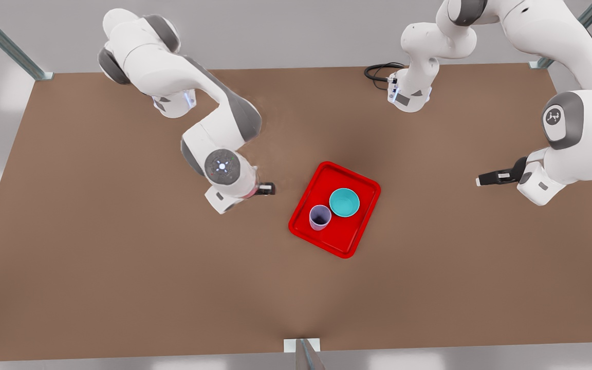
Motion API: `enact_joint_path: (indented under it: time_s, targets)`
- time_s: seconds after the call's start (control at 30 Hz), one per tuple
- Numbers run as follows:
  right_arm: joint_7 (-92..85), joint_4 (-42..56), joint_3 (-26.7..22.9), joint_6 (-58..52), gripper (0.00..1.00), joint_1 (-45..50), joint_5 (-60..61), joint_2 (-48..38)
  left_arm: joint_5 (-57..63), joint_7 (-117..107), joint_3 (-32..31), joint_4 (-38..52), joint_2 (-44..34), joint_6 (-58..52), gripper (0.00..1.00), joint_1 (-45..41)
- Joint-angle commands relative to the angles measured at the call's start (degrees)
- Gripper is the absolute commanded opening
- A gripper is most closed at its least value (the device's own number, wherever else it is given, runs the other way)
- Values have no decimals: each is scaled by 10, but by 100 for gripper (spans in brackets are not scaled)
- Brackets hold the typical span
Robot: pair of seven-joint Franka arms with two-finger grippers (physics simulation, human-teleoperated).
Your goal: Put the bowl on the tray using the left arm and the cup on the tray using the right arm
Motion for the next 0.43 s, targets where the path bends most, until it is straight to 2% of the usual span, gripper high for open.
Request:
enact_joint_path:
  time_s: [0.0, 0.03, 0.07, 0.13, 0.4]
  targets:
    - [-43, -2, 1, -14, 100, -21, -7, -13, 0, 0, 0, 0, 0, 0, 100, 0]
    - [-167, -3, 0, -29, 100, -73, -64, -48, 0, 0, 0, 0, 0, 0, 100, 0]
    - [-258, -82, -4, -10, 100, -123, -66, -125, 0, 0, 0, 0, 0, 0, 100, 0]
    - [-300, -311, -4, 79, 100, -207, -5, -328, 0, 0, 0, 0, 0, 0, 100, -3]
    - [-237, -283, -2, 58, 100, -206, 28, -318, 0, 0, 0, 0, 0, 0, 100, -3]
